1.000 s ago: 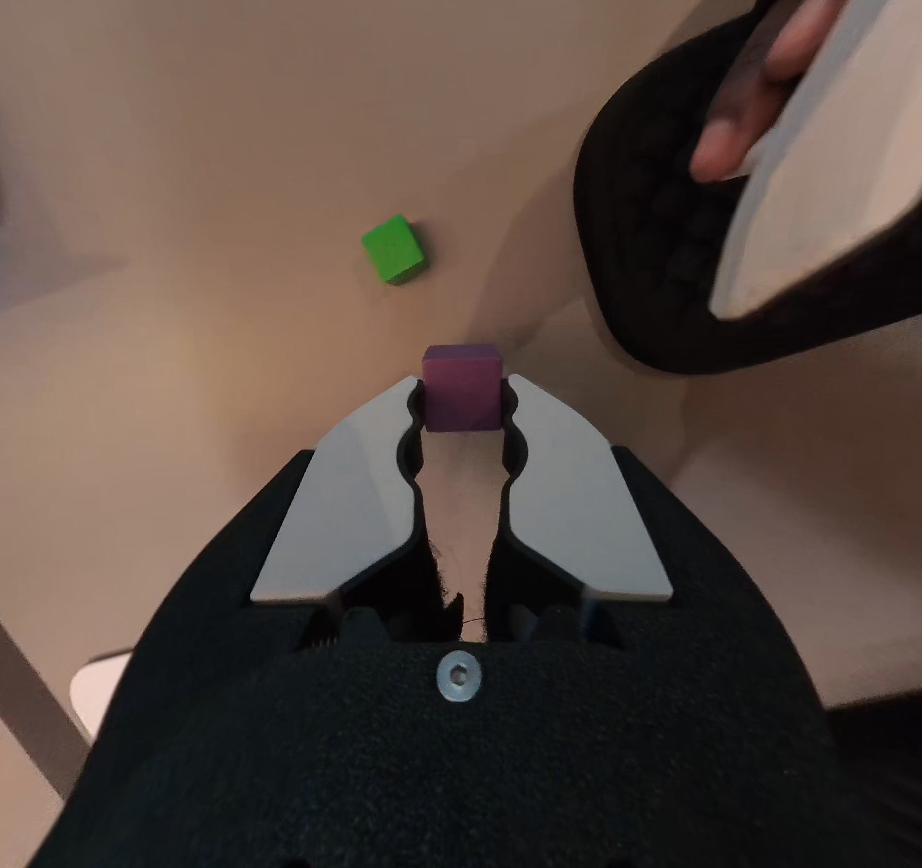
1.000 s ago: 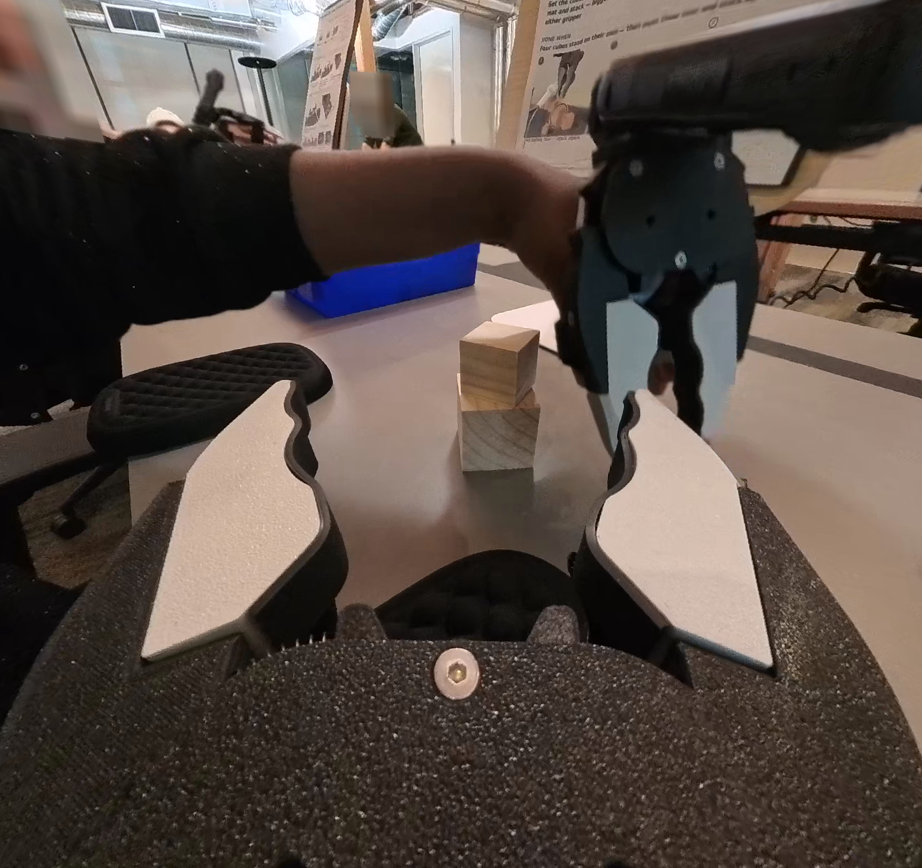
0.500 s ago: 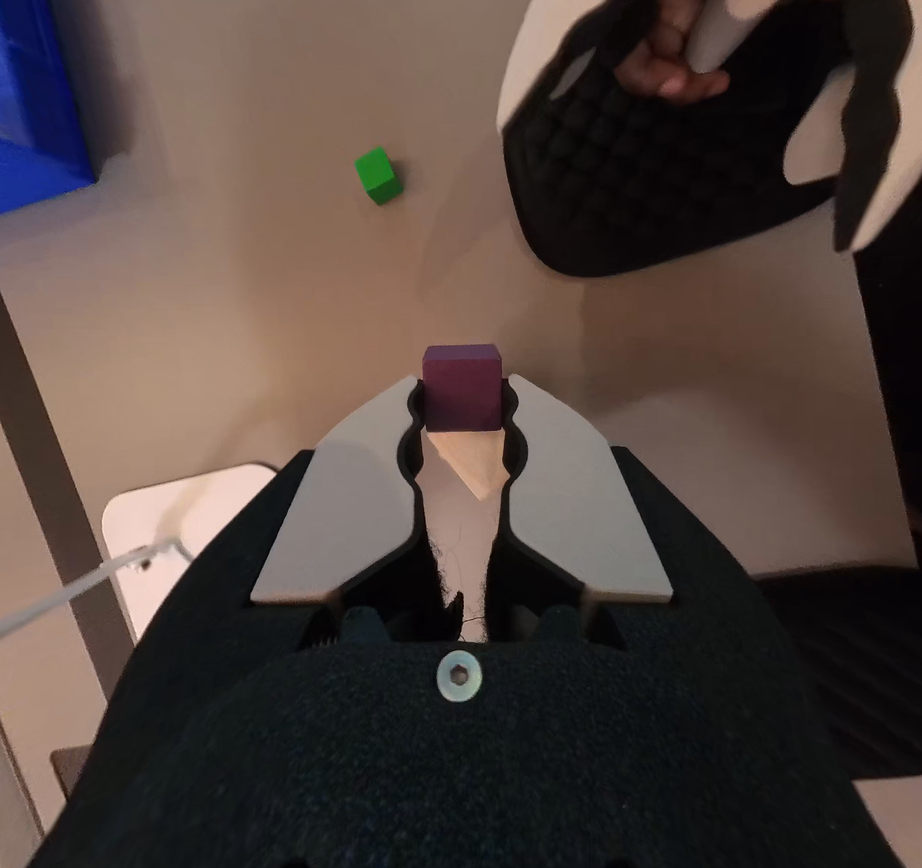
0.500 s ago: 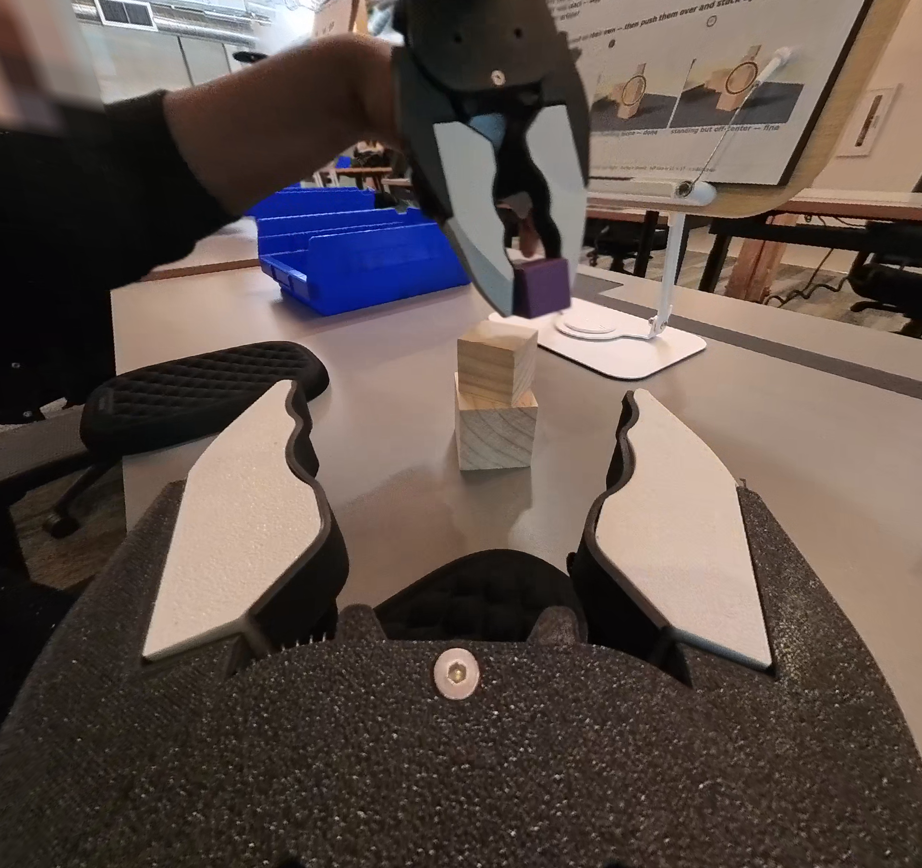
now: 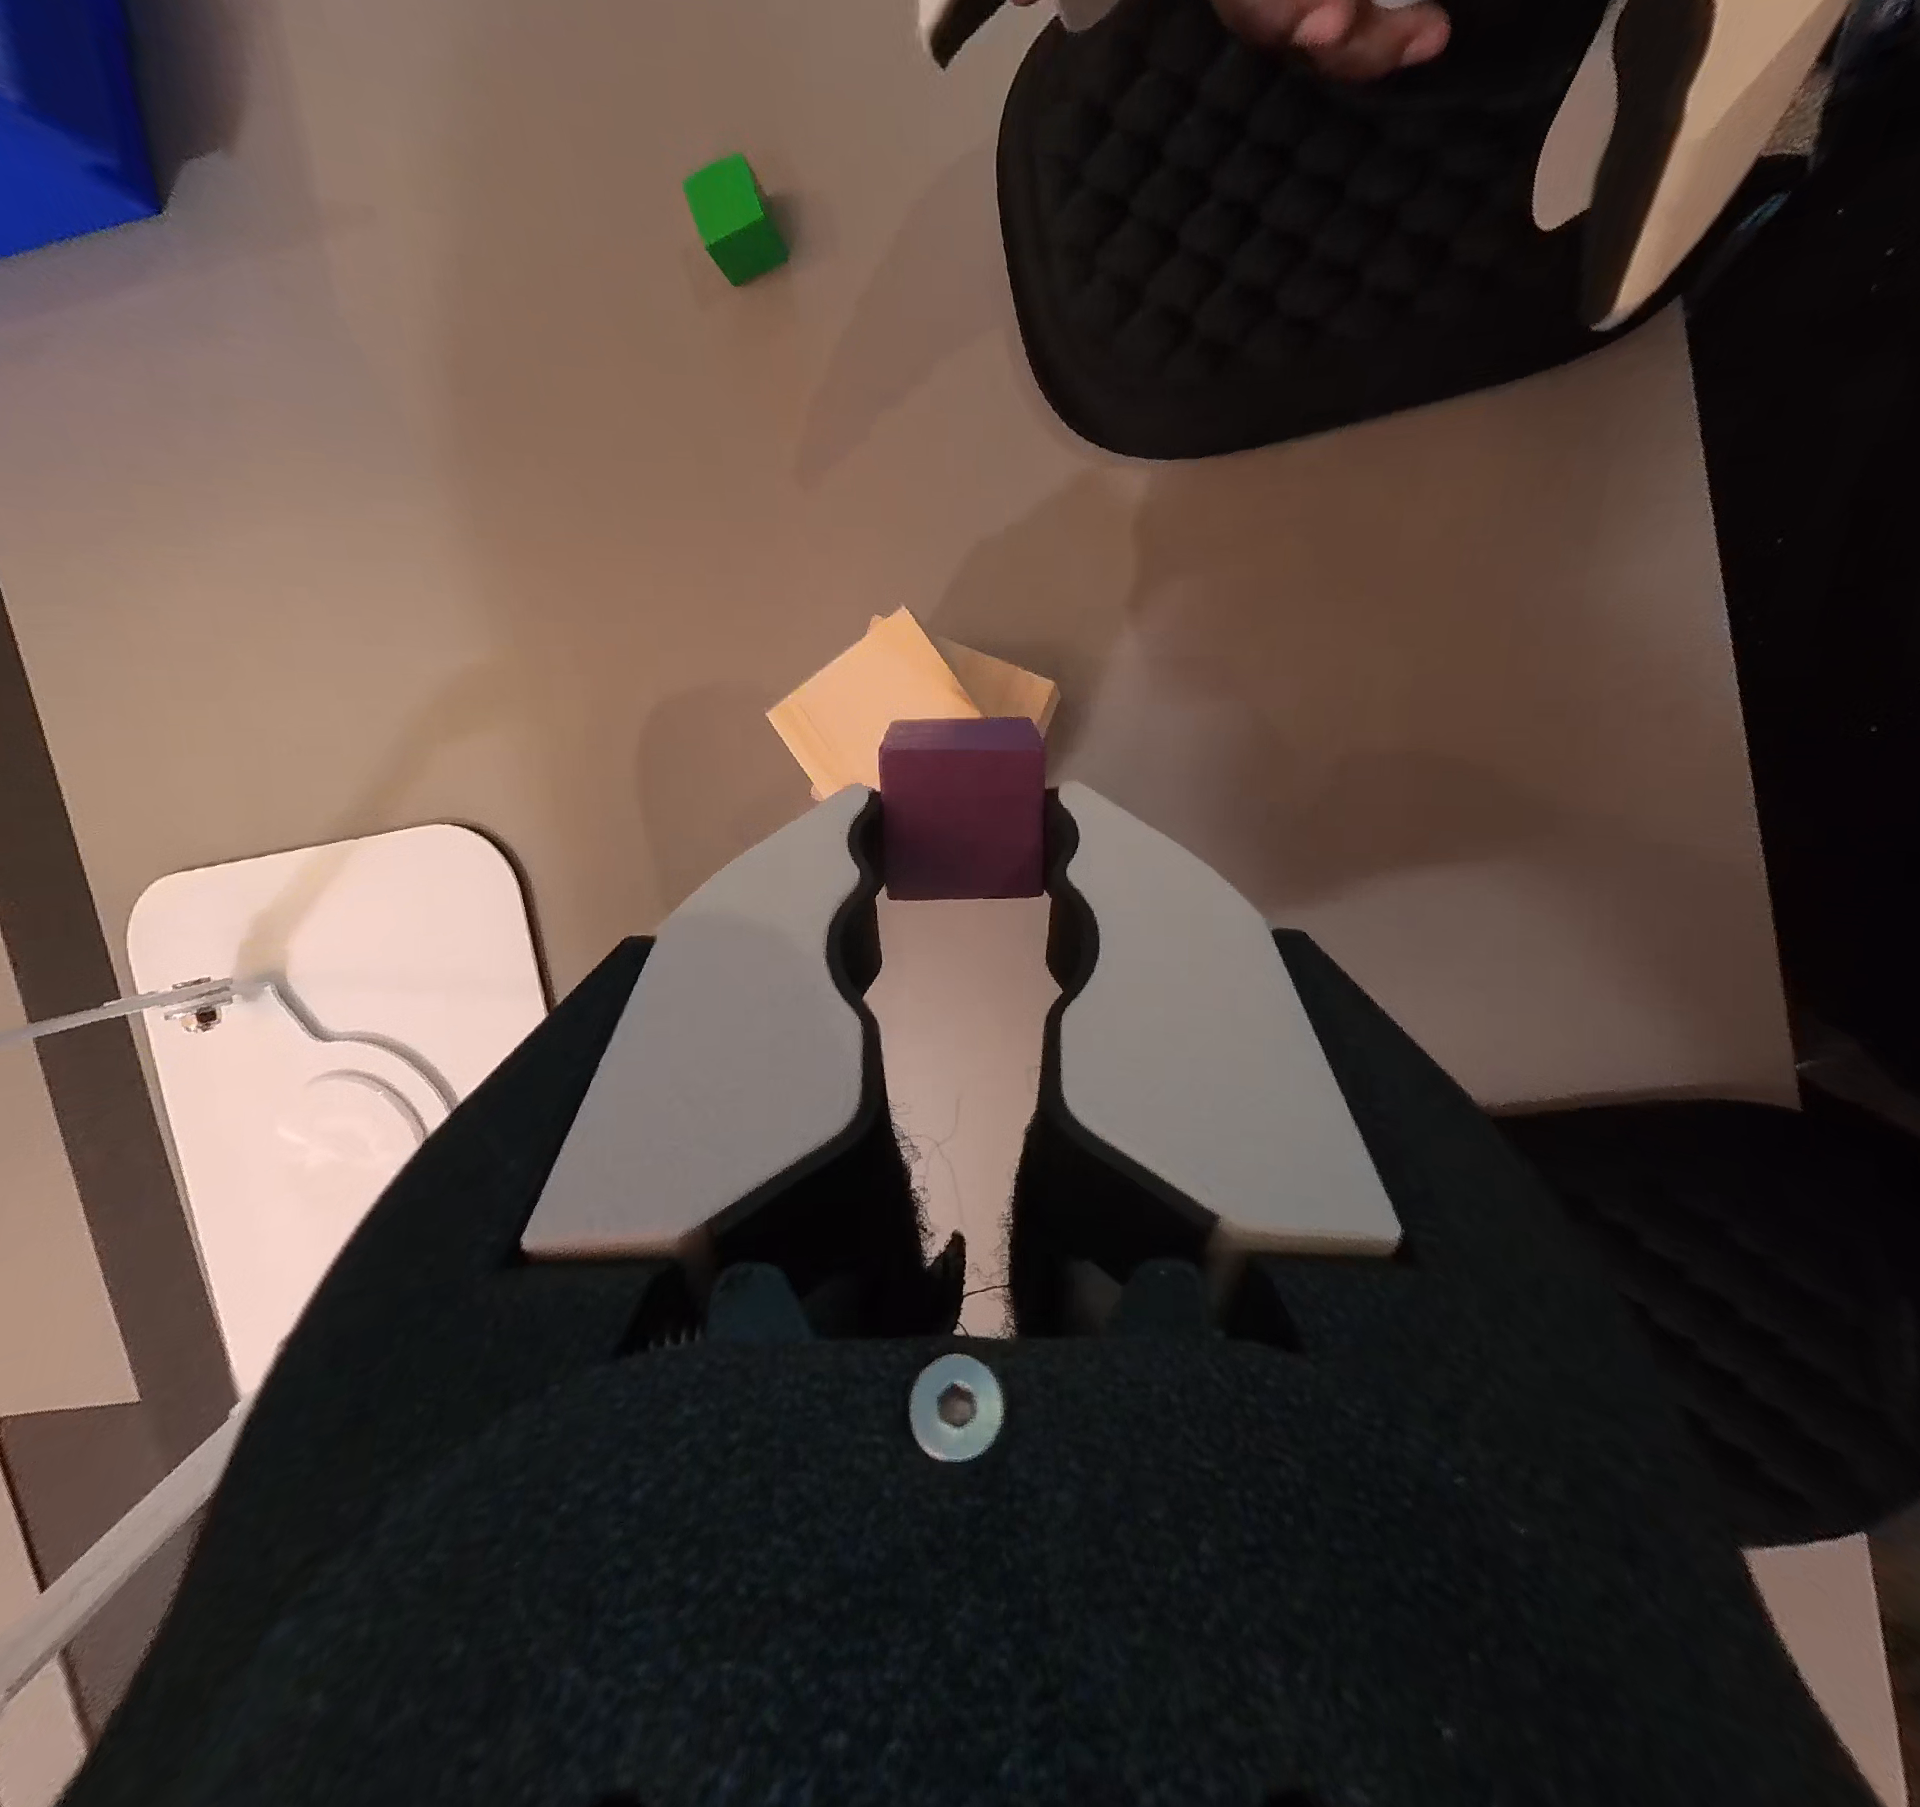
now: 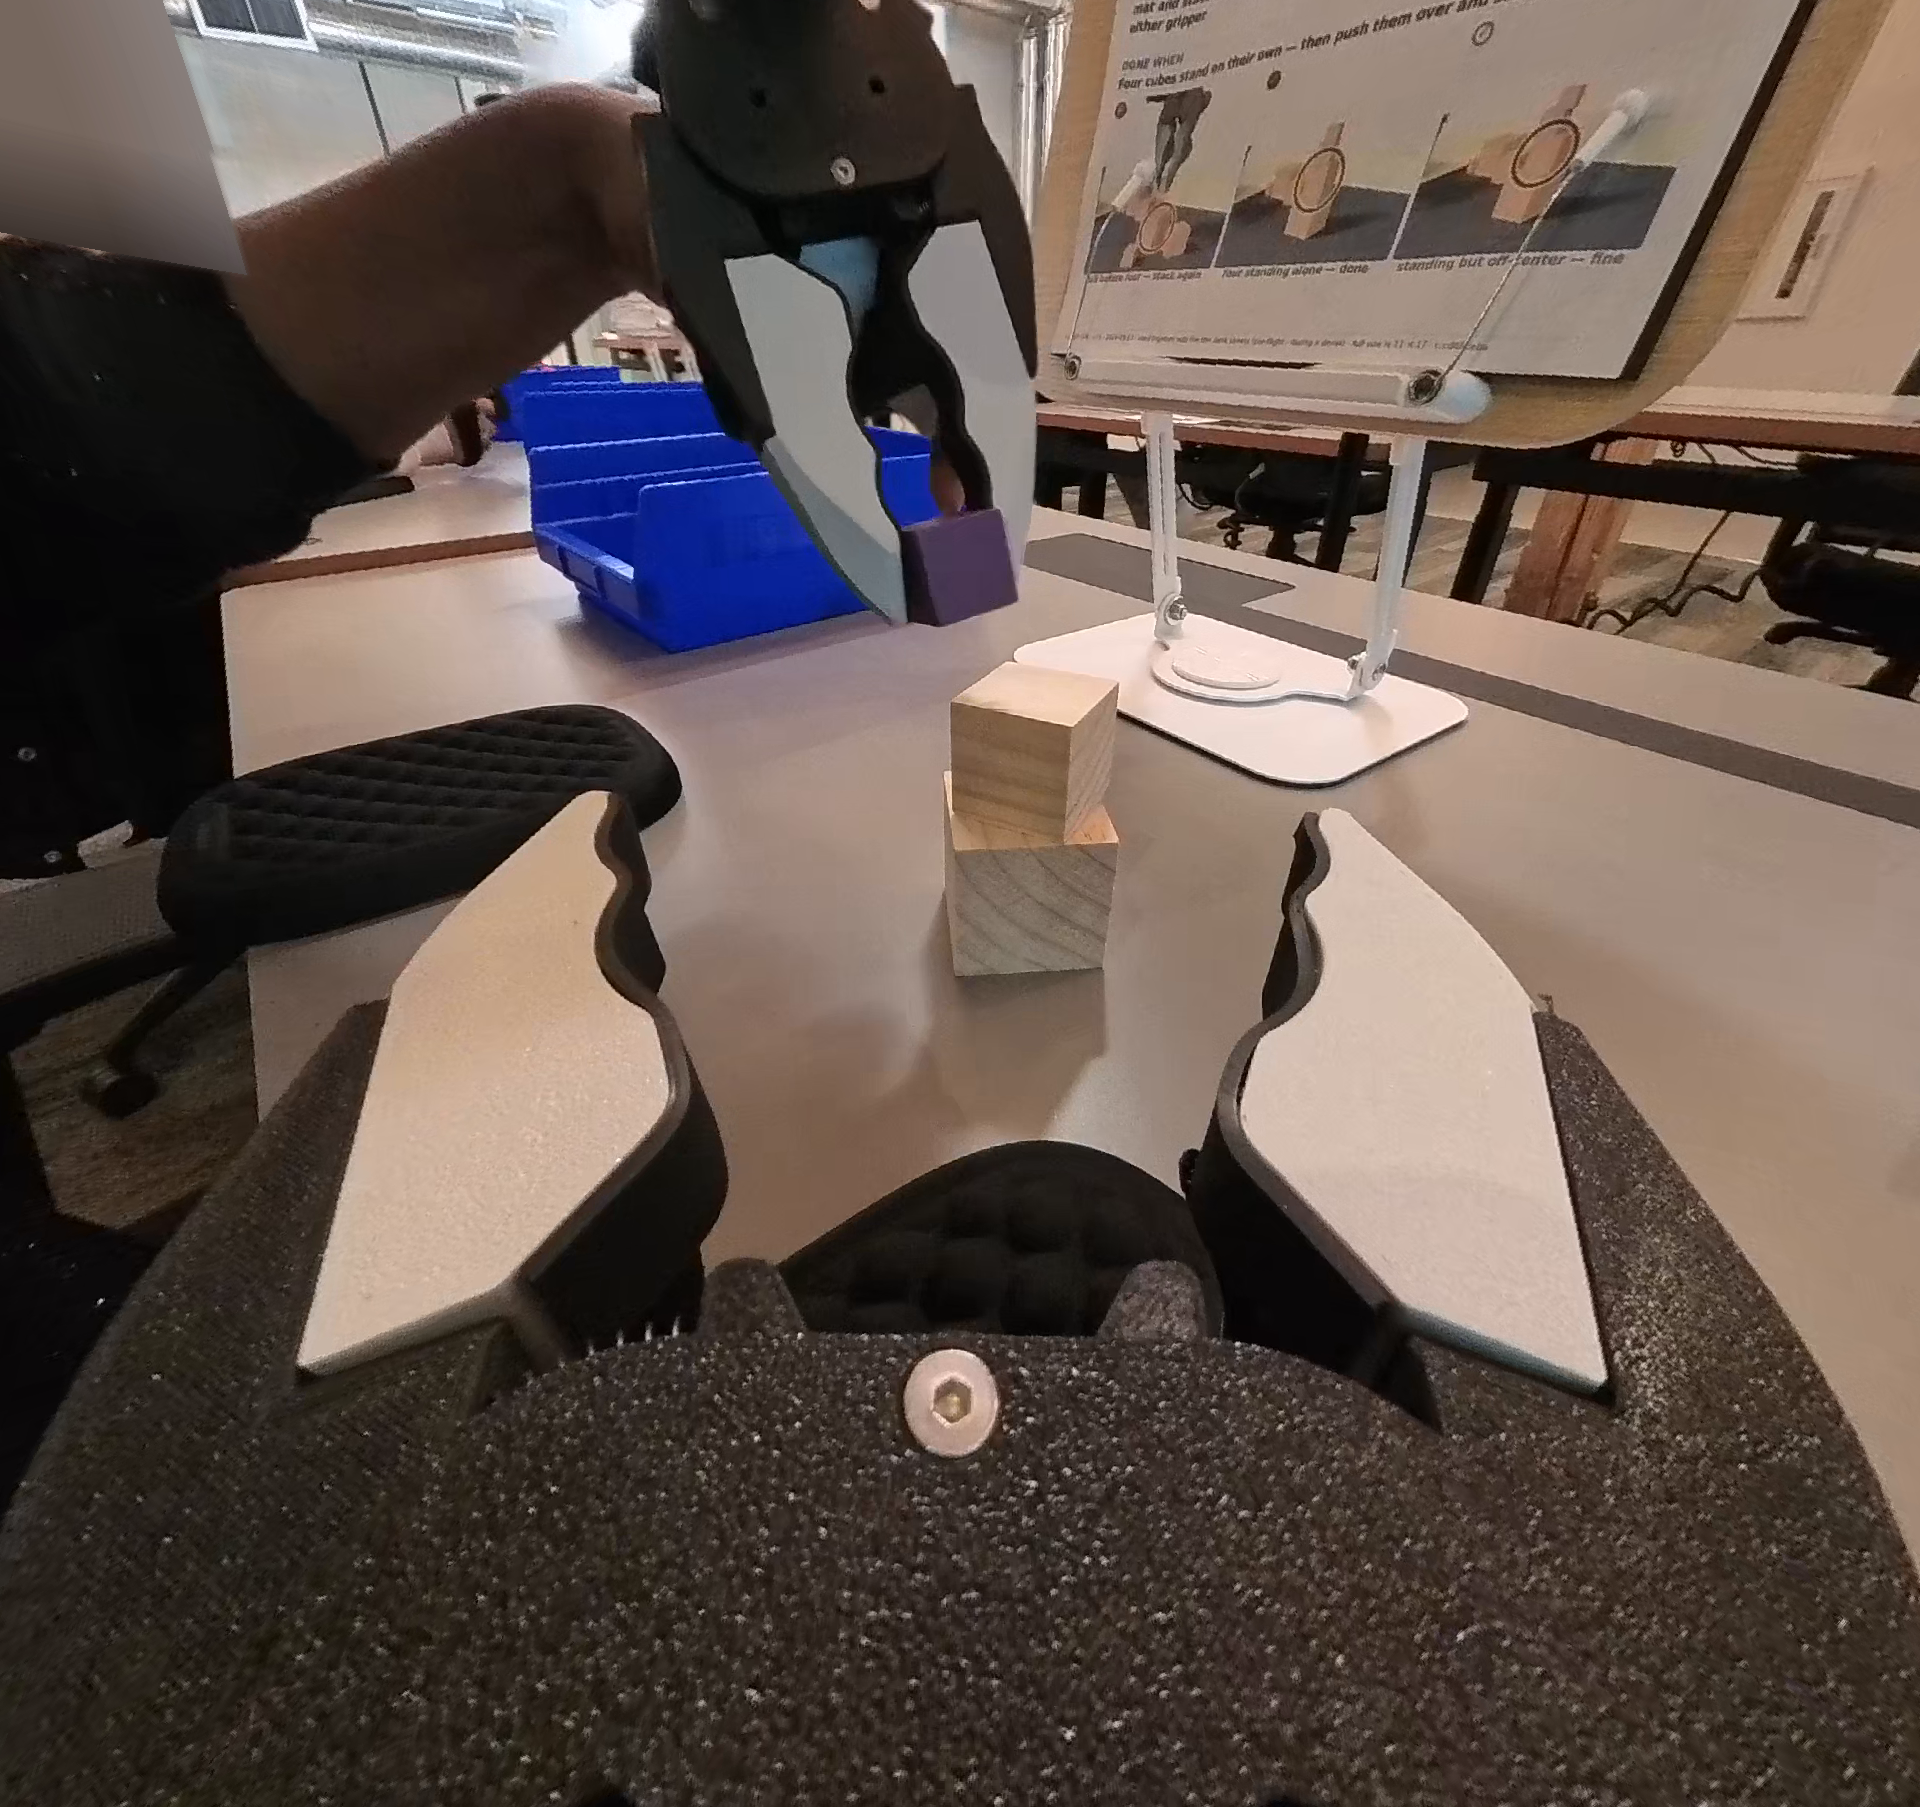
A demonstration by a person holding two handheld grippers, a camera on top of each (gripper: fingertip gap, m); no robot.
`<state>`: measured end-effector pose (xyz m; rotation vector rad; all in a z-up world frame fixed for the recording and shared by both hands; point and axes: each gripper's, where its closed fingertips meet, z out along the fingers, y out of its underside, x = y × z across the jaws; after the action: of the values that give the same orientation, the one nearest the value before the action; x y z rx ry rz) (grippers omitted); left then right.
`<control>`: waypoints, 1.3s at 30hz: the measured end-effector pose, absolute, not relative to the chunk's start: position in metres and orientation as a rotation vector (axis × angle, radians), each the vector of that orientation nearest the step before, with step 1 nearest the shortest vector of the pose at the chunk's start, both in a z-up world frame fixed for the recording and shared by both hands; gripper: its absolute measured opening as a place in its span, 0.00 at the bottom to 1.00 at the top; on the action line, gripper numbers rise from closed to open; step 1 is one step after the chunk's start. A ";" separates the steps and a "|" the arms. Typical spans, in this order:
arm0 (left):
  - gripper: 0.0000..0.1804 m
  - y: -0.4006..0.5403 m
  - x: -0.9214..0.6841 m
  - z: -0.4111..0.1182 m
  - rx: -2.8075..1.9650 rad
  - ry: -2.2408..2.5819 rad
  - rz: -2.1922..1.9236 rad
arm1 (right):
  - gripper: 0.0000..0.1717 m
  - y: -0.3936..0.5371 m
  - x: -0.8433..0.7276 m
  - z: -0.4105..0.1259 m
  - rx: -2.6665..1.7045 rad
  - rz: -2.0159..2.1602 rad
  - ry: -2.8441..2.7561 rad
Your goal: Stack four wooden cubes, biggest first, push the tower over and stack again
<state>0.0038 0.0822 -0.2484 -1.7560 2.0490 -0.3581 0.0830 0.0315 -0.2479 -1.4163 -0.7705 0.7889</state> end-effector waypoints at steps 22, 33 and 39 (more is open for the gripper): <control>0.15 0.102 0.012 -0.266 -1.907 2.111 -0.321 | 0.67 0.032 0.084 -0.247 -1.412 0.800 -0.761; 0.16 0.101 0.014 -0.271 -1.930 2.137 -0.328 | 0.66 0.032 0.084 -0.247 -1.411 0.801 -0.760; 0.27 0.102 0.016 -0.269 -1.927 2.111 -0.341 | 0.66 0.032 0.084 -0.247 -1.410 0.803 -0.759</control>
<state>0.0157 0.1017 -0.2693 -1.9266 2.1113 -0.3413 0.0844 0.0319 -0.2469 -1.4103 -0.7589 0.8031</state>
